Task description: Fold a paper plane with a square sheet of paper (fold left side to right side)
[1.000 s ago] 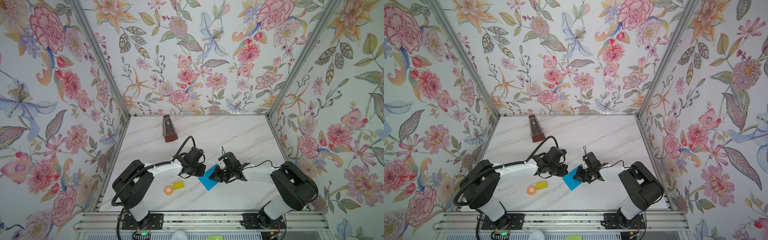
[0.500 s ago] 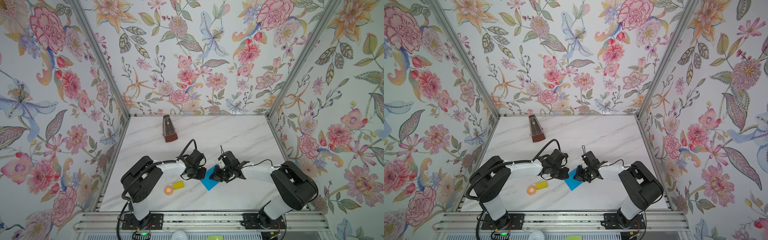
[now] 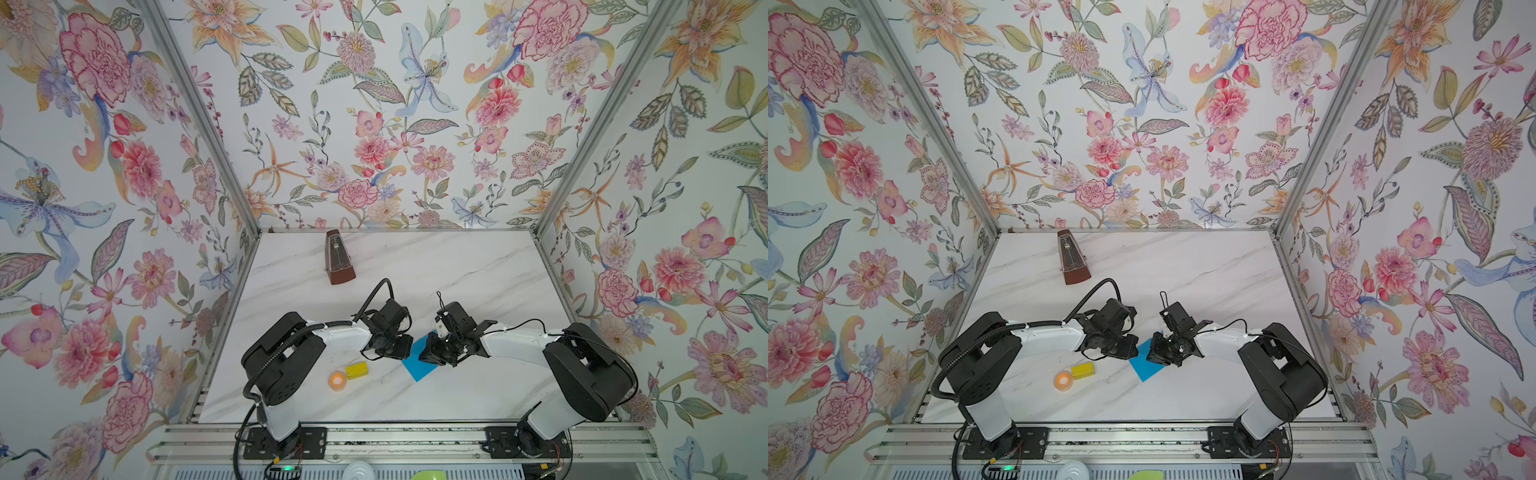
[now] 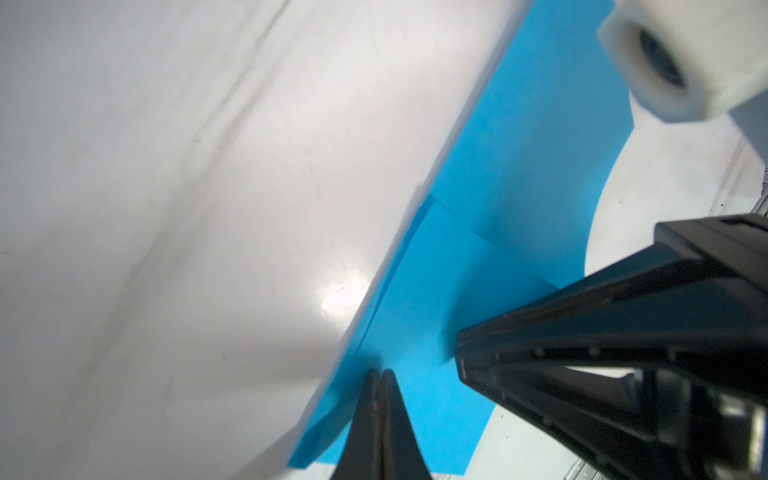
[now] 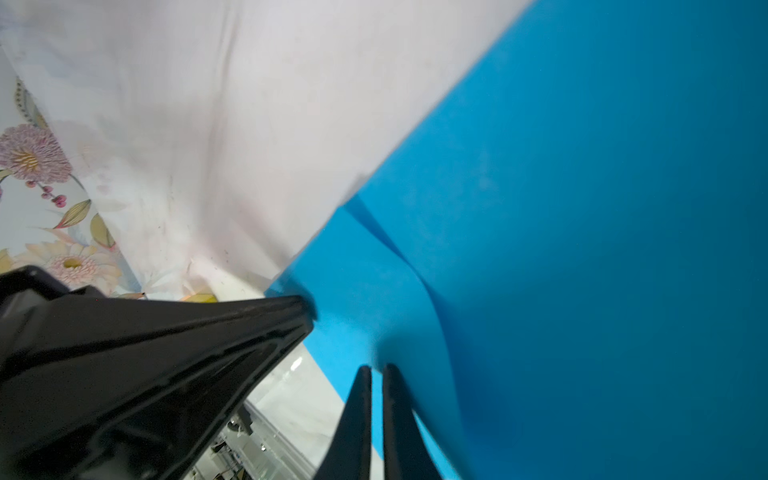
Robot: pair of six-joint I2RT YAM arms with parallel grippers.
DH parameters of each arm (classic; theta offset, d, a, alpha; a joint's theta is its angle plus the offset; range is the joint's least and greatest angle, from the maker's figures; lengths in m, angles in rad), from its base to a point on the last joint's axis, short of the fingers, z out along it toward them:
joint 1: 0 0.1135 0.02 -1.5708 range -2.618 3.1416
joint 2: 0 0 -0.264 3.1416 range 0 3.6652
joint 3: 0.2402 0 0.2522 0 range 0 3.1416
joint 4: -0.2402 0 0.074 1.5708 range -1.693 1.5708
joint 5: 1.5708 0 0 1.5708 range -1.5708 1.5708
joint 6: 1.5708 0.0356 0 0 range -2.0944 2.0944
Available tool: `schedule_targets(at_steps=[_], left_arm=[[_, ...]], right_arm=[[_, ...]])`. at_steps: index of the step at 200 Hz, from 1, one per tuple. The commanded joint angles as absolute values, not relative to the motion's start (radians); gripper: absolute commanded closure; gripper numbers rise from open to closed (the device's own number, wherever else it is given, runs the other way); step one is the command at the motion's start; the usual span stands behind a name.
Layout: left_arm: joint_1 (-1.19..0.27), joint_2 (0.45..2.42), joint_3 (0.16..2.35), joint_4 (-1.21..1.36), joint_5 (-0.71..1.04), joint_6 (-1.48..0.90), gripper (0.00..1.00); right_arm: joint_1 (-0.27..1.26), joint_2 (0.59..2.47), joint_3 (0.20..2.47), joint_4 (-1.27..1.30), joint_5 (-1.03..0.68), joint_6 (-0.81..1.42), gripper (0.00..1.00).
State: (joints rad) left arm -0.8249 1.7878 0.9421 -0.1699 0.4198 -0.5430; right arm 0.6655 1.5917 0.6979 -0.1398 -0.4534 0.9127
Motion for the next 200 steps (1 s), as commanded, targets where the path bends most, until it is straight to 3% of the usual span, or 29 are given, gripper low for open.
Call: schedule_targets(at_steps=[1,122,174,200], left_arm=[[-0.828,1.838,0.897,-0.248,0.385,-0.532,1.00],[-0.811,1.822,0.870,-0.262,0.378,-0.532,1.00],[-0.809,1.811,0.867,-0.247,0.385,-0.550,1.00],[-0.810,1.804,0.861,-0.229,0.389,-0.567,1.00]], right_arm=[[0.668,1.609,0.712,-0.264,-0.360,0.883,0.90],[0.541,1.405,0.481,-0.468,-0.224,0.856,0.92],[0.535,1.276,0.563,-0.545,-0.230,0.867,0.91],[0.591,1.212,0.601,-0.424,-0.317,0.950,0.85]])
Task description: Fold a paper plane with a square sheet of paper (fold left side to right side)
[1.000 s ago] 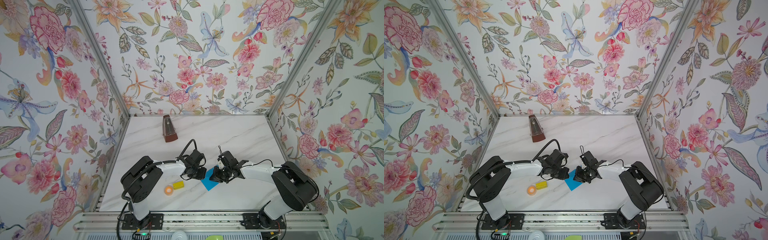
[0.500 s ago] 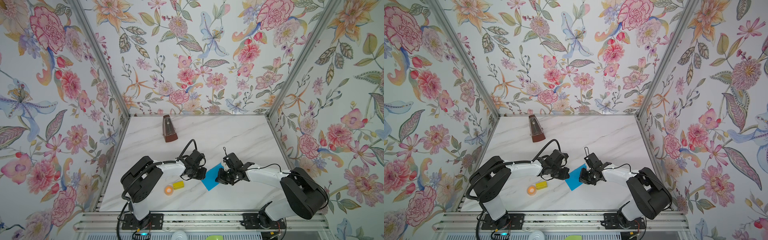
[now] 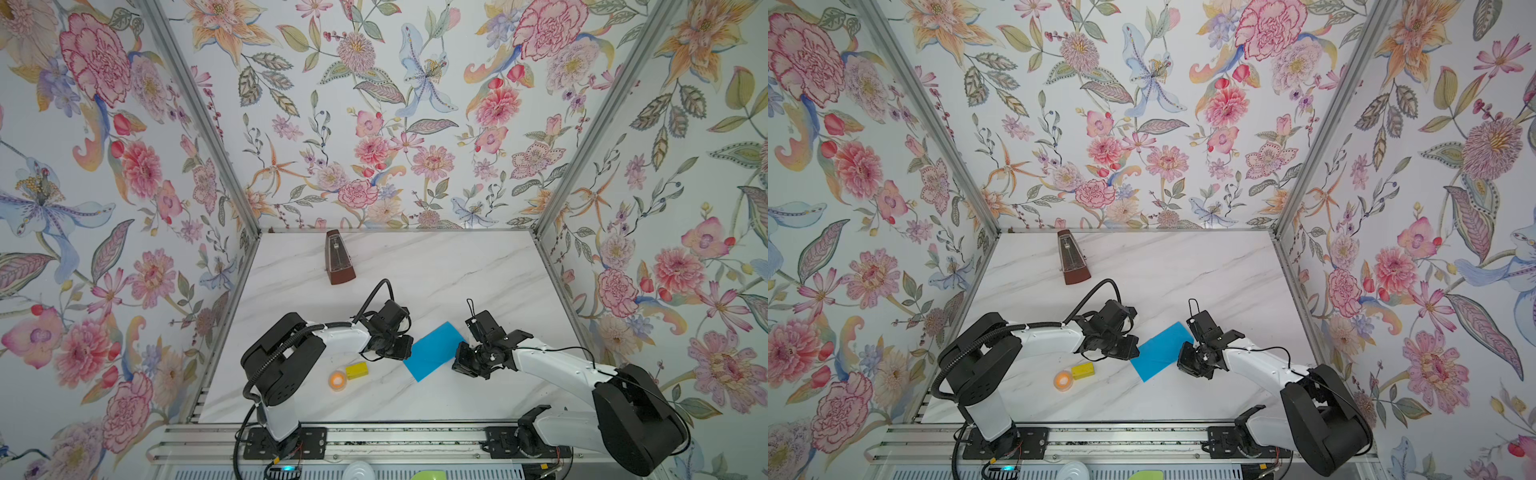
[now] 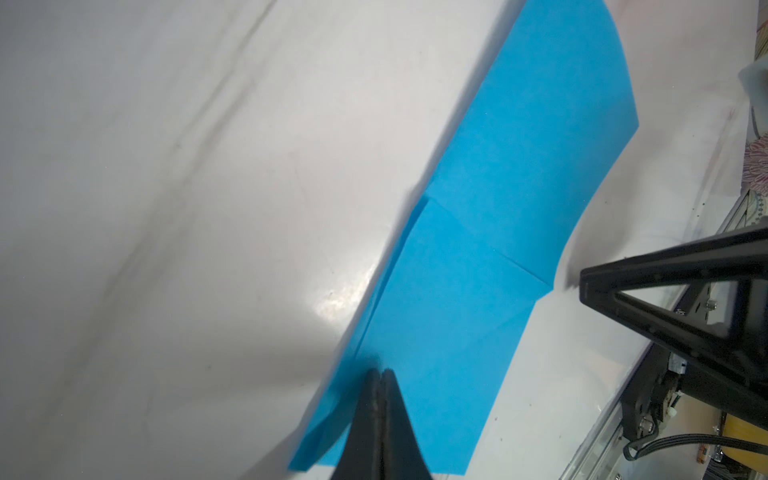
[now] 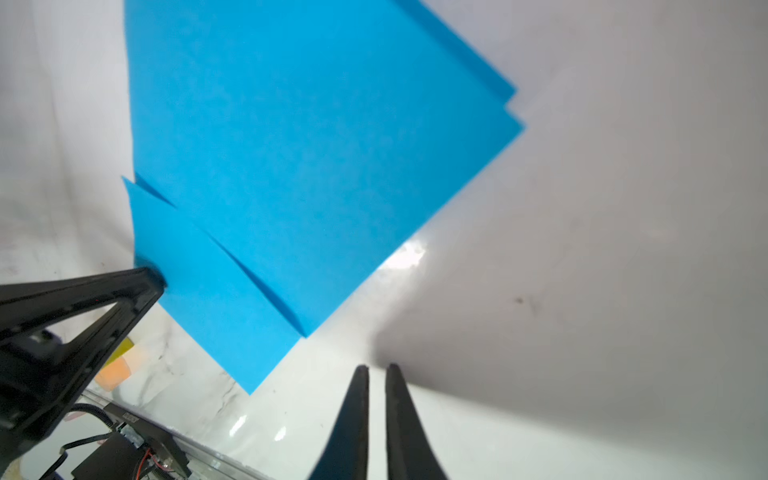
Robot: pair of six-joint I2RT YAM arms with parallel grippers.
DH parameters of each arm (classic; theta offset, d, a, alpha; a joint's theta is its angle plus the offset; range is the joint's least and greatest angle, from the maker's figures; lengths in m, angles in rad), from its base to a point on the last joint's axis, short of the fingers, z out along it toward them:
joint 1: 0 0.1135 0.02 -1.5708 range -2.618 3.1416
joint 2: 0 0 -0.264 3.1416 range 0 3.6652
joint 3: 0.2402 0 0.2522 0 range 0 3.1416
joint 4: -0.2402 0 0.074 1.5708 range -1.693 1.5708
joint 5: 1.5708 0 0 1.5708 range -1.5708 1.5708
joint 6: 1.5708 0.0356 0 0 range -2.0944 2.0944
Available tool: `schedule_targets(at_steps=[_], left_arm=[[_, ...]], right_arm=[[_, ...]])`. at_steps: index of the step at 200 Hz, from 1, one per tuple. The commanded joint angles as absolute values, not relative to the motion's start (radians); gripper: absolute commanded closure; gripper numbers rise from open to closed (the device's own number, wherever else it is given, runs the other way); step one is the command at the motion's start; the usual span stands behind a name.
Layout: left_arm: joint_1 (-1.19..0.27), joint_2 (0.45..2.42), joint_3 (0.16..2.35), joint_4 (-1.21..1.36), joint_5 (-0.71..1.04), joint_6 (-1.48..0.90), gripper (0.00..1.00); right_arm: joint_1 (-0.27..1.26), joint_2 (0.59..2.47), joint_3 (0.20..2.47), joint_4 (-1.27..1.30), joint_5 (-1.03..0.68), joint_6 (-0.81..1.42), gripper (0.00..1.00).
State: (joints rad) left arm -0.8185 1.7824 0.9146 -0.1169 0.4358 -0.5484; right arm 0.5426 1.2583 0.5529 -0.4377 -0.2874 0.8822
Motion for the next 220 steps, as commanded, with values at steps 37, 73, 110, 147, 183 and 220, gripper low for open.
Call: schedule_targets(at_steps=[37,73,110,147,183,220], left_arm=[[-0.809,1.799,0.853,-0.214,0.389,-0.583,1.00],[-0.811,1.788,0.844,-0.206,0.396,-0.590,0.99],[-0.811,1.779,0.833,-0.196,0.401,-0.605,0.97],[-0.817,1.770,0.825,-0.194,0.406,-0.614,0.95],[-0.839,1.751,0.812,-0.193,0.424,-0.628,0.92],[-0.867,1.710,0.787,-0.156,0.442,-0.667,0.87]], right_arm=[[0.654,1.288,0.611,-0.176,-0.390,1.052,0.86],[0.671,1.443,0.643,-0.080,-0.370,1.058,0.90],[0.668,1.520,0.655,-0.071,-0.333,1.046,0.91],[0.666,1.562,0.650,-0.083,-0.310,1.033,0.92],[0.660,1.619,0.690,-0.121,-0.323,0.942,0.91],[0.648,1.700,0.771,-0.154,-0.388,0.759,0.91]])
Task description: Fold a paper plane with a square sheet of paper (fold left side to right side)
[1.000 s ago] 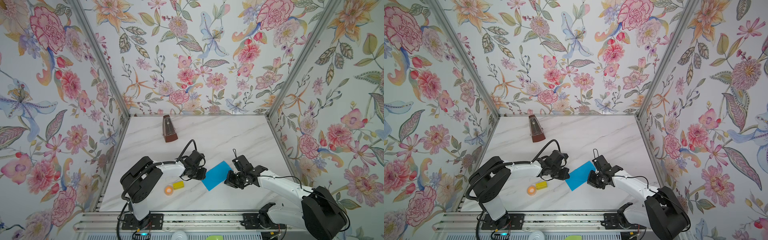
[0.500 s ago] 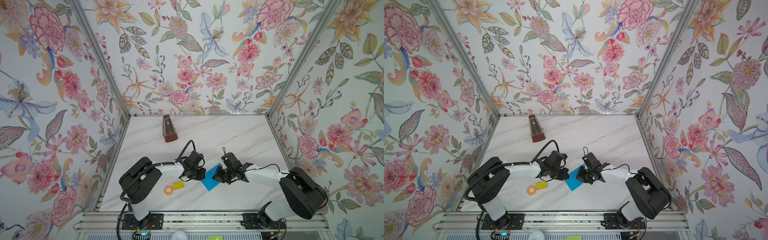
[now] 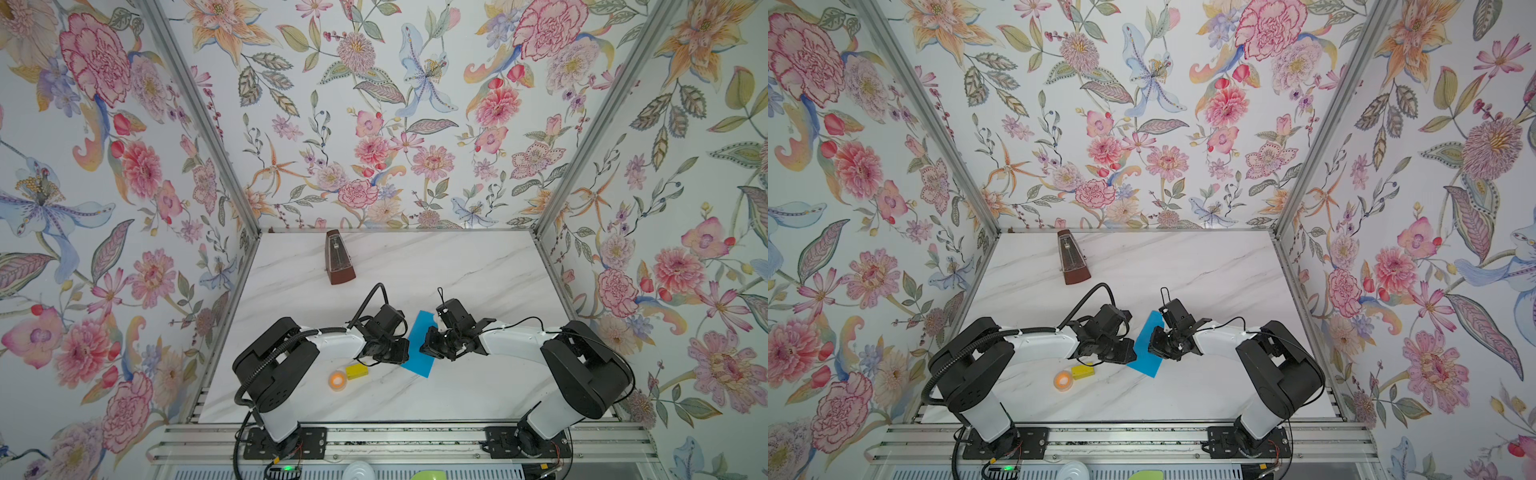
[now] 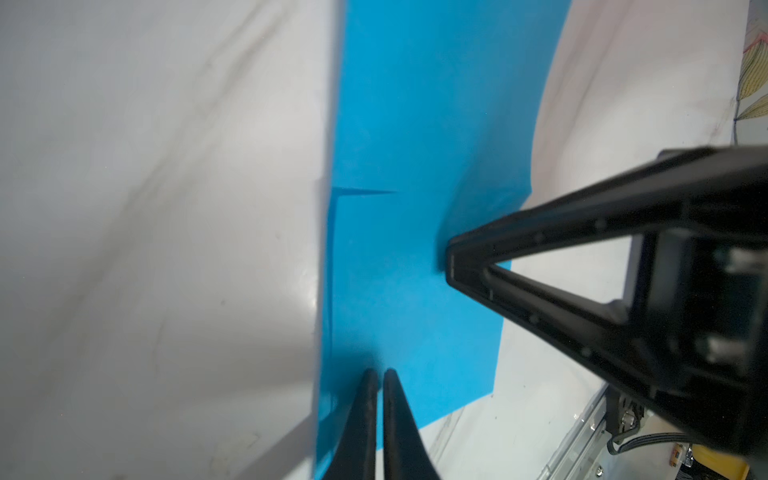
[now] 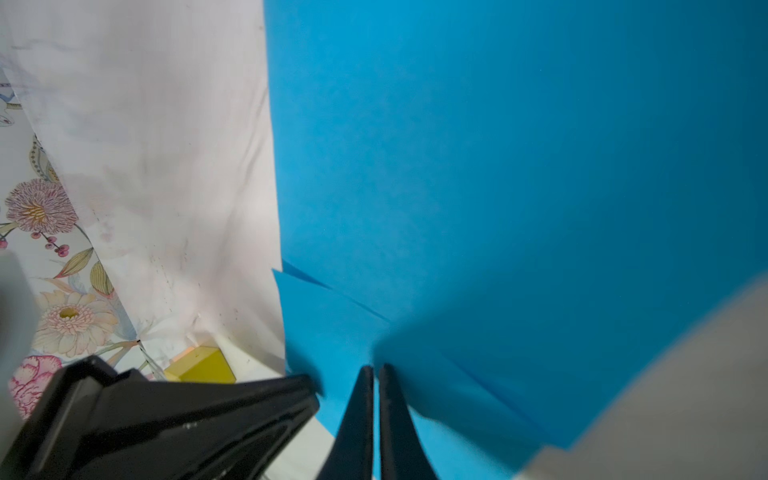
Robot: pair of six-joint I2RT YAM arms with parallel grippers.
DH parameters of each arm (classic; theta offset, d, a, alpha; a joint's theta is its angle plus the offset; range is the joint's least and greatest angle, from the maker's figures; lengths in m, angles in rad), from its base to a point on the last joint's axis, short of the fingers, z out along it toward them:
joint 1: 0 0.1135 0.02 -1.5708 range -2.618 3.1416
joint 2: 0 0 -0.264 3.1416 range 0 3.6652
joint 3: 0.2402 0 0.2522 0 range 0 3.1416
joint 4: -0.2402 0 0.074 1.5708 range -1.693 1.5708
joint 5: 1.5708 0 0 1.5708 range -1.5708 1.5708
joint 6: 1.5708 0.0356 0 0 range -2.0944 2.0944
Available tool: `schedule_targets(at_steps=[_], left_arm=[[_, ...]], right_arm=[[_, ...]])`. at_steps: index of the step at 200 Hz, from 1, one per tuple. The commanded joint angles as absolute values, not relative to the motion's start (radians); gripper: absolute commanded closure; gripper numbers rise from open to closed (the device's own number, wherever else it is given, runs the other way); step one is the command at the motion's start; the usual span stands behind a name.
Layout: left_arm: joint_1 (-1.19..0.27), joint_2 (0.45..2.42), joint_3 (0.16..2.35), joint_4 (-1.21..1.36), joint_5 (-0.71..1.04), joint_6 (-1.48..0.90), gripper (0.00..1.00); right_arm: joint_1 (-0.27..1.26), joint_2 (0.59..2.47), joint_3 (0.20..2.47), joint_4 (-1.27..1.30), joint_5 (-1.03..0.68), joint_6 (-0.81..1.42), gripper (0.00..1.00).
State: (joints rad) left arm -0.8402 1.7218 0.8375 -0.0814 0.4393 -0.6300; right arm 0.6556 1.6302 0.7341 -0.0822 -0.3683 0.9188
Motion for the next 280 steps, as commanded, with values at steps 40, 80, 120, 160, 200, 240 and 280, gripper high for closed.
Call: schedule_targets(at_steps=[40,80,120,160,200,240,280], left_arm=[[-0.863,1.604,0.770,-0.116,0.412,-0.697,0.80],[-0.765,1.529,0.763,-0.098,0.360,-0.678,0.71],[-0.643,1.587,0.769,0.020,0.399,-0.657,0.58],[-0.557,1.689,0.816,0.124,0.467,-0.646,0.51],[-0.531,1.808,0.885,0.136,0.535,-0.616,0.52],[-0.532,1.881,0.898,0.158,0.627,-0.617,0.54],[-0.543,1.819,0.808,0.195,0.672,-0.643,0.55]], right_arm=[[0.649,1.777,0.844,-0.210,-0.469,0.590,0.91],[0.650,1.784,0.836,-0.215,-0.495,0.561,0.91],[0.650,1.768,0.815,-0.198,-0.491,0.576,0.92],[0.651,1.761,0.801,-0.175,-0.489,0.601,0.92],[0.651,1.766,0.794,-0.167,-0.488,0.608,0.92],[0.652,1.766,0.785,-0.150,-0.486,0.624,0.92],[0.652,1.761,0.775,-0.133,-0.489,0.644,0.92]])
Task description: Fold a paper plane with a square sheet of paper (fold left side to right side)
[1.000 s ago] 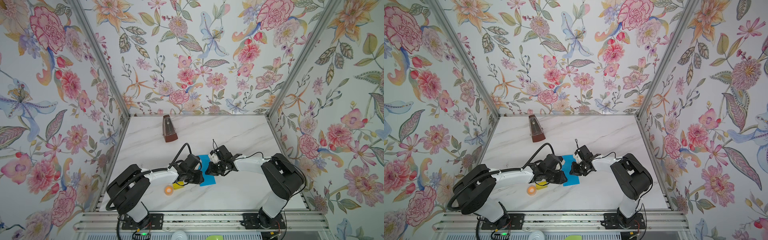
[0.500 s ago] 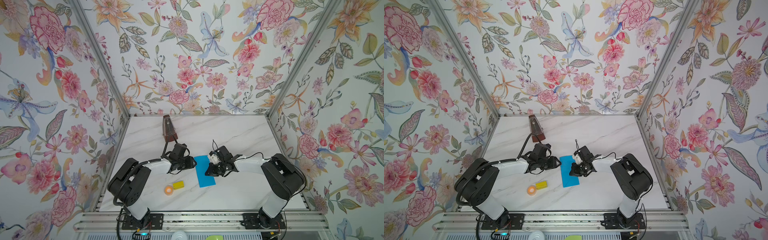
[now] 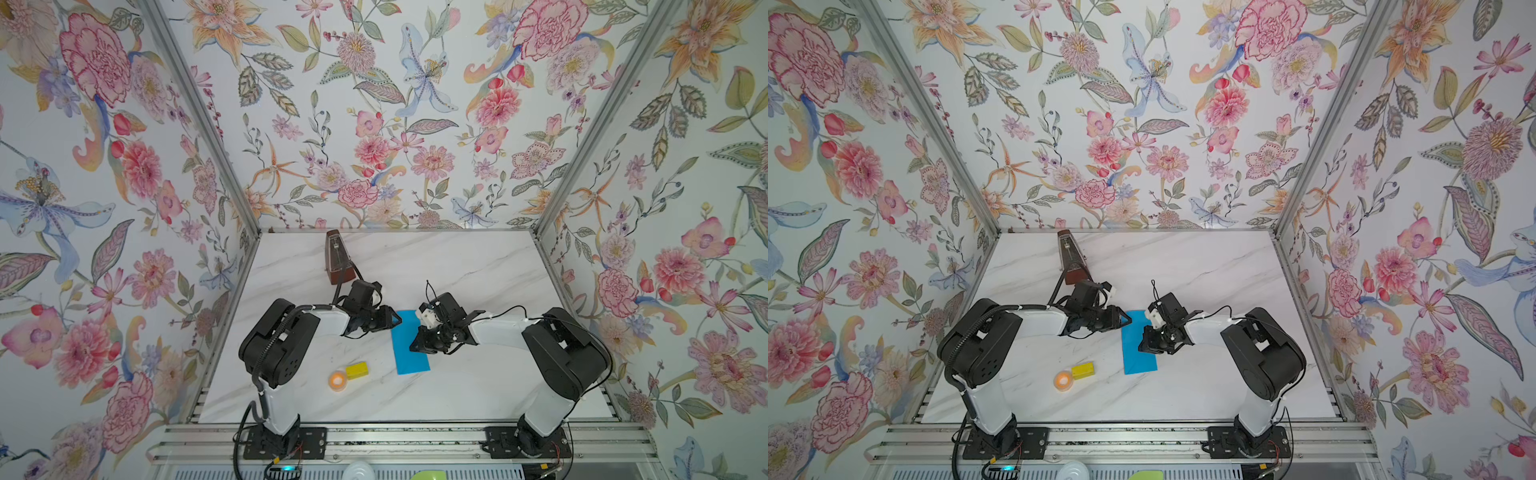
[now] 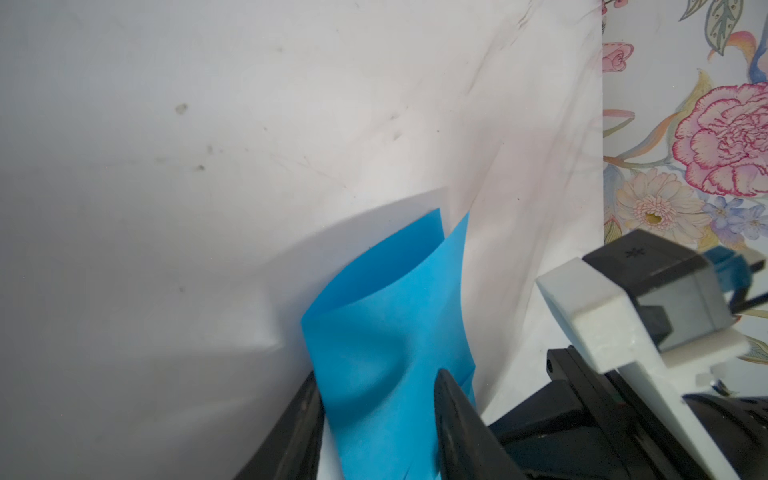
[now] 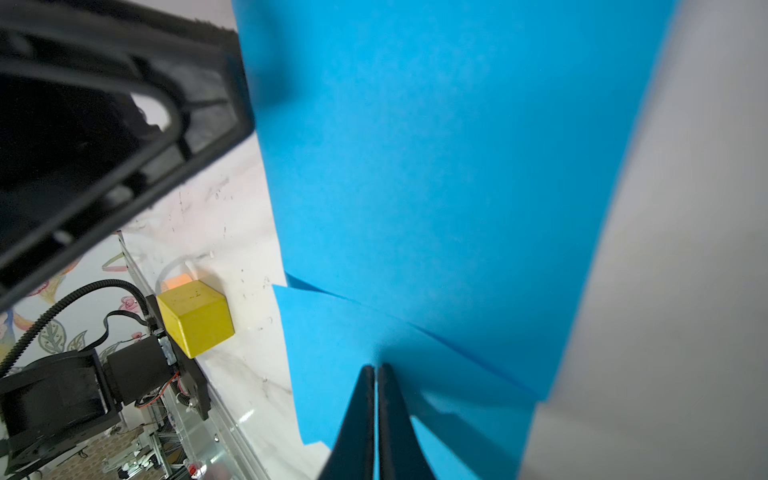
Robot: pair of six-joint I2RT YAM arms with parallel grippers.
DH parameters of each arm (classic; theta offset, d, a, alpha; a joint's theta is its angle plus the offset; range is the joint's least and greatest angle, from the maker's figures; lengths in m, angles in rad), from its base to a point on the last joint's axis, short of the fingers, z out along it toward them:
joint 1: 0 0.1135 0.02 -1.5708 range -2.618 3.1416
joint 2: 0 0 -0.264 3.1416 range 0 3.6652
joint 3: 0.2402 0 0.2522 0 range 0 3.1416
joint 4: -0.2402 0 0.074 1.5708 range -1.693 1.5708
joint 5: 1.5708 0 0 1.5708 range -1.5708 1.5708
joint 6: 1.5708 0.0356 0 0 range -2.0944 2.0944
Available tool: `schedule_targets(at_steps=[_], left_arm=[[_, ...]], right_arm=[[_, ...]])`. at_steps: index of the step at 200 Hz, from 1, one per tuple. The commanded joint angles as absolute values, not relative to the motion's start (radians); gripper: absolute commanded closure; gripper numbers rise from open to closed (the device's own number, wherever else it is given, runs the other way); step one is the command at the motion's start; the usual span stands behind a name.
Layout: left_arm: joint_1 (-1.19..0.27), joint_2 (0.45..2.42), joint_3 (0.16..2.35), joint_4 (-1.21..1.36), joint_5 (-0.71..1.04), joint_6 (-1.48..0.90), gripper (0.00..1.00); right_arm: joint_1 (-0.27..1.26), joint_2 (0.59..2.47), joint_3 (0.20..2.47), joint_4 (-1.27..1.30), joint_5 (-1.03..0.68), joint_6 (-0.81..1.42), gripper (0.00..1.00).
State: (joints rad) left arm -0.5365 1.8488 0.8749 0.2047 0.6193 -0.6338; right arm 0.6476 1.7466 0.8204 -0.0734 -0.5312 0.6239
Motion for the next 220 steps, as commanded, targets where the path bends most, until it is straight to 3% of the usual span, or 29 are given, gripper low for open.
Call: schedule_targets(at_steps=[1,55,142,174,220], left_arm=[[-0.543,1.817,0.804,0.196,0.673,-0.645,0.55],[-0.621,1.701,0.660,0.258,0.690,-0.698,0.59],[-0.654,1.680,0.635,0.267,0.654,-0.715,0.81],[-0.653,1.658,0.664,0.184,0.614,-0.678,0.90],[-0.654,1.554,0.787,-0.142,0.442,-0.563,0.96]], right_arm=[[0.652,1.761,0.775,-0.133,-0.489,0.644,0.92],[0.650,1.753,0.761,-0.126,-0.483,0.659,0.92],[0.652,1.746,0.747,-0.113,-0.488,0.677,0.92],[0.652,1.709,0.754,-0.133,-0.481,0.681,0.91],[0.621,1.559,0.764,-0.187,-0.437,0.693,0.84]])
